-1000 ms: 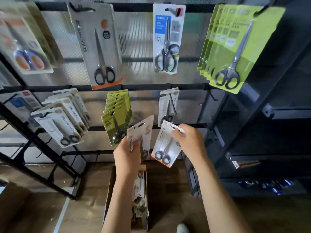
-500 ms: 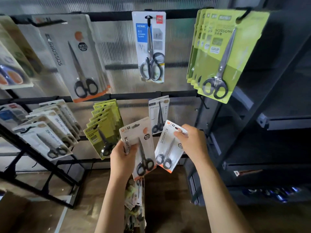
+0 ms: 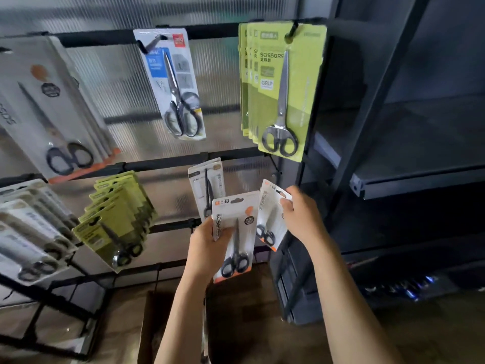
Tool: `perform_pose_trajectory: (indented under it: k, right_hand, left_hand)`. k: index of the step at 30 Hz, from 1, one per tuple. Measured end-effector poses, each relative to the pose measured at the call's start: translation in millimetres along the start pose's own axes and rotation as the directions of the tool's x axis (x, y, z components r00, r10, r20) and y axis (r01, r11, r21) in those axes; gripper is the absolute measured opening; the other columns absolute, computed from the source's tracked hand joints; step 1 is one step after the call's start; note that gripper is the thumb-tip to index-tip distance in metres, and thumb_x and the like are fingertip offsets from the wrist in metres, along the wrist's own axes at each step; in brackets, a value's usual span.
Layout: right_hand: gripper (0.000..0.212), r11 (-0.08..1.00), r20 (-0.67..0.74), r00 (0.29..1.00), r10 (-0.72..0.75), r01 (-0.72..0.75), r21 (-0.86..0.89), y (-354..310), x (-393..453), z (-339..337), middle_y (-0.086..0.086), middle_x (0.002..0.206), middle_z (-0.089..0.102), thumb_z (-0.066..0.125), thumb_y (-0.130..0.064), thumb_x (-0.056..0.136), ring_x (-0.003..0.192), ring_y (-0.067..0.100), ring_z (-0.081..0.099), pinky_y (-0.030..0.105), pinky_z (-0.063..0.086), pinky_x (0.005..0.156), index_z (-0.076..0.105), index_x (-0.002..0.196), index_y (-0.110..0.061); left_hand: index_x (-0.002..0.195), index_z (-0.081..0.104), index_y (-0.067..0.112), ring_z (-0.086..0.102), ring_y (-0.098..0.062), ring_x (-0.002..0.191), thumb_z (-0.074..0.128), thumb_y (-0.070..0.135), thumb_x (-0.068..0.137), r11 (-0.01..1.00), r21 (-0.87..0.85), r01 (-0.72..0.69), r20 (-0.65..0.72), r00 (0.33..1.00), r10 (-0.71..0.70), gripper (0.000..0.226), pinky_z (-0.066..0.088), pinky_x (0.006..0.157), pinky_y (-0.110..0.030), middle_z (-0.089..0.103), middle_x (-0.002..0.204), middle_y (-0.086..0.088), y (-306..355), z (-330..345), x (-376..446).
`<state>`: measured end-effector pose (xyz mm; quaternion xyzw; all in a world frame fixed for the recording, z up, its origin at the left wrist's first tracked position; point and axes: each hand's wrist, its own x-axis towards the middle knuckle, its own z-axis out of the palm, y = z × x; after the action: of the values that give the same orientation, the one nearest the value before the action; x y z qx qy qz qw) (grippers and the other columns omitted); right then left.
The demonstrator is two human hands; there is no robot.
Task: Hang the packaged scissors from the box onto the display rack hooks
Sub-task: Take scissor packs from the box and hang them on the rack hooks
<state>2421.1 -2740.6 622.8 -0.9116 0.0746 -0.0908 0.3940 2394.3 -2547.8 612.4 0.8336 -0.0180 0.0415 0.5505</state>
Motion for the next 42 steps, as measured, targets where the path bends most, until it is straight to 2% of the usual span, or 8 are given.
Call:
perform_pose_trajectory:
  k: [4, 8, 13, 21, 27, 34, 39, 42]
  right_hand:
    - [0.024, 1.000, 0.039, 0.999, -0.021, 0.022, -0.018, 7.6, 23.0, -14.0, 0.015, 0.121, 0.057, 0.038, -0.011, 0.100, 0.103, 0.030, 0.054, 0.028, 0.036, 0.072, 0.047, 0.121, -0.005]
    - [0.028, 0.999, 0.044, 0.999, -0.015, 0.013, 0.045, 14.6, 48.8, -17.5, 0.011, 0.119, 0.059, 0.042, -0.013, 0.099, 0.103, 0.028, 0.056, 0.032, 0.044, 0.080, 0.050, 0.125, -0.010]
    - [0.017, 0.993, 0.052, 0.996, -0.067, 0.061, 0.101, 26.0, 73.1, -11.3, -0.002, 0.107, 0.054, 0.044, -0.015, 0.098, 0.099, 0.024, 0.056, 0.035, 0.046, 0.082, 0.045, 0.113, -0.023]
    - [0.017, 0.985, 0.124, 0.986, -0.108, 0.089, 0.148, 38.2, 88.4, -7.6, -0.002, 0.112, 0.062, 0.047, -0.017, 0.097, 0.092, 0.021, 0.061, 0.041, 0.053, 0.080, 0.051, 0.112, -0.023]
    - [0.032, 0.979, 0.084, 0.992, -0.091, 0.074, 0.189, 42.1, 92.7, -6.2, -0.016, 0.088, 0.057, 0.052, -0.023, 0.093, 0.084, 0.020, 0.065, 0.044, 0.054, 0.076, 0.040, 0.080, -0.050]
    - [0.017, 0.913, -0.011, 0.996, -0.088, 0.085, 0.400, 52.1, 92.2, -2.3, -0.004, 0.084, 0.064, 0.059, -0.014, 0.089, 0.070, 0.012, 0.065, 0.039, 0.055, 0.069, 0.056, 0.087, -0.030]
    - [0.011, 0.914, -0.036, 0.996, -0.076, 0.084, 0.398, 56.2, 98.3, 2.3, 0.001, 0.087, 0.065, 0.057, -0.012, 0.090, 0.070, 0.012, 0.063, 0.044, 0.056, 0.072, 0.062, 0.098, -0.018]
    - [0.011, 0.925, -0.051, 0.996, -0.077, 0.091, 0.368, 56.3, 103.3, 7.2, -0.002, 0.075, 0.062, 0.057, -0.015, 0.089, 0.066, 0.016, 0.062, 0.044, 0.055, 0.067, 0.058, 0.088, -0.026]
  left_hand:
    - [0.095, 0.065, 0.017, 0.057, 0.013, 0.063, 0.060, 0.012, 0.090, 1.000, 0.002, 0.004, 0.018, 1.000, -0.004, 0.009, 0.039, 0.054, -0.003, 0.066, 0.082, 0.013, 1.9, 16.0, 6.9]
    - [0.093, 0.064, 0.018, 0.057, 0.008, 0.066, 0.059, 0.011, 0.090, 1.000, 0.016, 0.025, 0.001, 1.000, -0.025, 0.009, 0.039, 0.054, -0.003, 0.065, 0.081, 0.012, 0.8, 29.2, 14.3]
    - [0.087, 0.062, 0.020, 0.053, 0.005, 0.064, 0.059, 0.014, 0.090, 0.997, 0.060, 0.052, -0.006, 0.999, -0.052, 0.008, 0.036, 0.053, -0.004, 0.063, 0.075, 0.014, -3.8, 44.1, 20.9]
    - [0.094, 0.061, 0.028, 0.055, 0.016, 0.070, 0.055, 0.009, 0.091, 0.998, 0.052, 0.036, 0.004, 0.999, -0.036, 0.020, 0.040, 0.062, -0.001, 0.063, 0.083, 0.019, -2.9, 58.9, 27.9]
    - [0.097, 0.061, 0.033, 0.056, 0.015, 0.073, 0.054, 0.008, 0.091, 0.999, 0.041, 0.035, 0.018, 0.999, -0.036, 0.026, 0.043, 0.066, -0.004, 0.066, 0.088, 0.019, -7.4, 63.9, 33.1]
    - [0.095, 0.060, 0.031, 0.061, -0.004, 0.080, 0.054, 0.010, 0.092, 0.998, 0.015, 0.064, -0.006, 0.998, -0.064, 0.023, 0.048, 0.073, -0.022, 0.066, 0.088, 0.016, -15.5, 69.3, 40.4]
    - [0.096, 0.059, 0.030, 0.058, 0.008, 0.081, 0.054, 0.009, 0.093, 0.998, 0.003, 0.068, -0.001, 0.998, -0.068, 0.023, 0.044, 0.069, -0.011, 0.063, 0.089, 0.023, -16.4, 70.9, 44.5]
    - [0.098, 0.060, 0.030, 0.058, 0.008, 0.084, 0.054, 0.009, 0.093, 0.998, -0.012, 0.066, -0.001, 0.998, -0.066, 0.023, 0.045, 0.072, -0.014, 0.063, 0.091, 0.023, -18.3, 71.2, 46.8]
